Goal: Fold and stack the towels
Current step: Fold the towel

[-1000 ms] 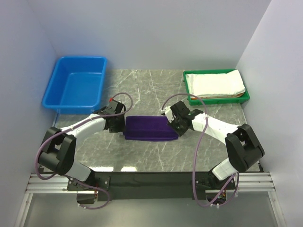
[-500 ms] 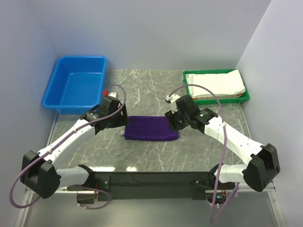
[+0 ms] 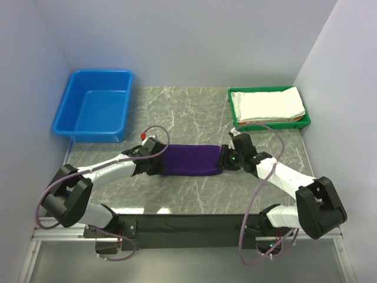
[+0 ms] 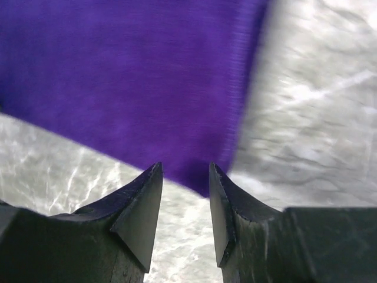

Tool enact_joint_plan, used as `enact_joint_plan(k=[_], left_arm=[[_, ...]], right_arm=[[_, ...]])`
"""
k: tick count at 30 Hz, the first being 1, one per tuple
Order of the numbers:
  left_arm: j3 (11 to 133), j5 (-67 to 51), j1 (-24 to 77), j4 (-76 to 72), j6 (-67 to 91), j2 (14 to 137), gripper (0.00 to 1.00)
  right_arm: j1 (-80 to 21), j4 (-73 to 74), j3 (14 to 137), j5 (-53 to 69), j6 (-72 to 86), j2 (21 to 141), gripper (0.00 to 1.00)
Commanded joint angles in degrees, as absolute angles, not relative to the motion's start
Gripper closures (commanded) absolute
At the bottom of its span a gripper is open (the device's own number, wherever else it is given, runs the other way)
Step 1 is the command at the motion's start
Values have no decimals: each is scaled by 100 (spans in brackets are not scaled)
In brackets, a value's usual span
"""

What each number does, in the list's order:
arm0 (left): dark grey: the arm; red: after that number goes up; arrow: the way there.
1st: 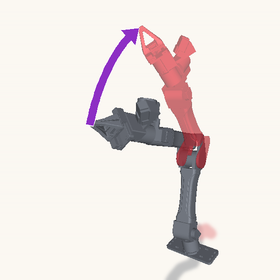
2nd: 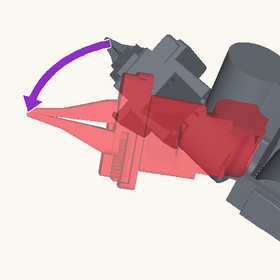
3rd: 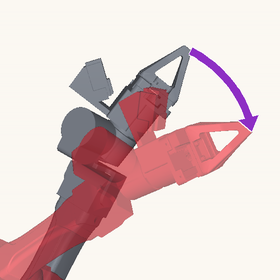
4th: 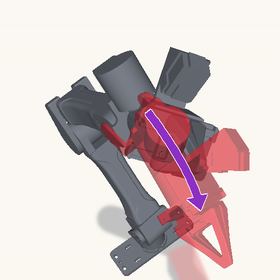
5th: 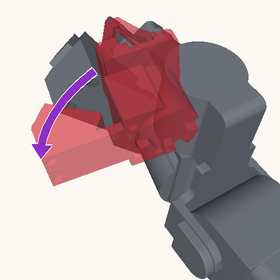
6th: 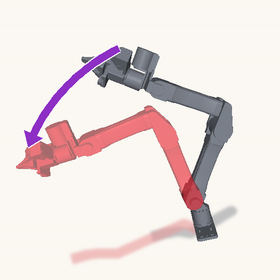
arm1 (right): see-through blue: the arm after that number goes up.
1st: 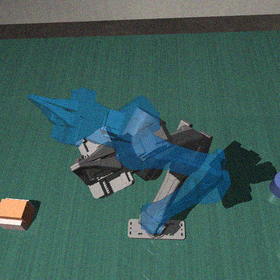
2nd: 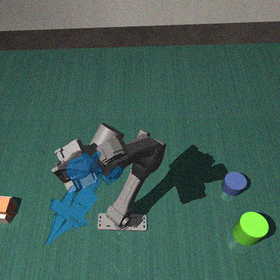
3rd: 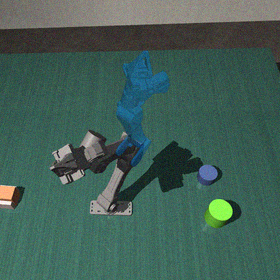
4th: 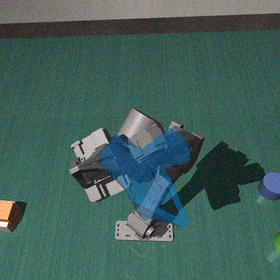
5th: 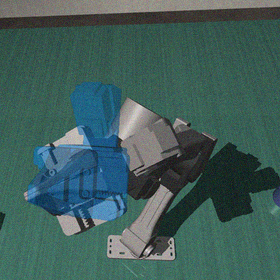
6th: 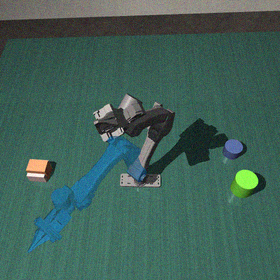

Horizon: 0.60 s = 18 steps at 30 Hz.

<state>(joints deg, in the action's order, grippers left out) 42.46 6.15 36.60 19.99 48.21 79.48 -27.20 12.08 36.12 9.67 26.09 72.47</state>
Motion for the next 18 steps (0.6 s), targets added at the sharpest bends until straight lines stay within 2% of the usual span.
enact_joint_plan(k=[1, 8, 14, 18], left_arm=[[3922, 905, 3656, 1556, 5246, 7998, 93], [3621, 1054, 3463, 1617, 5467, 7981, 93], [3726, 1248, 3235, 1933, 5300, 7866, 90], [3744, 1231, 3226, 1942, 5230, 7840, 90]], right_arm=[[-2199, 607, 3297, 1599, 3050, 7312, 56], [-1461, 290, 2751, 2232, 3146, 7612, 55], [-1389, 562, 2908, 2048, 2980, 7023, 56], [-1476, 204, 3111, 2416, 2988, 6706, 56]])
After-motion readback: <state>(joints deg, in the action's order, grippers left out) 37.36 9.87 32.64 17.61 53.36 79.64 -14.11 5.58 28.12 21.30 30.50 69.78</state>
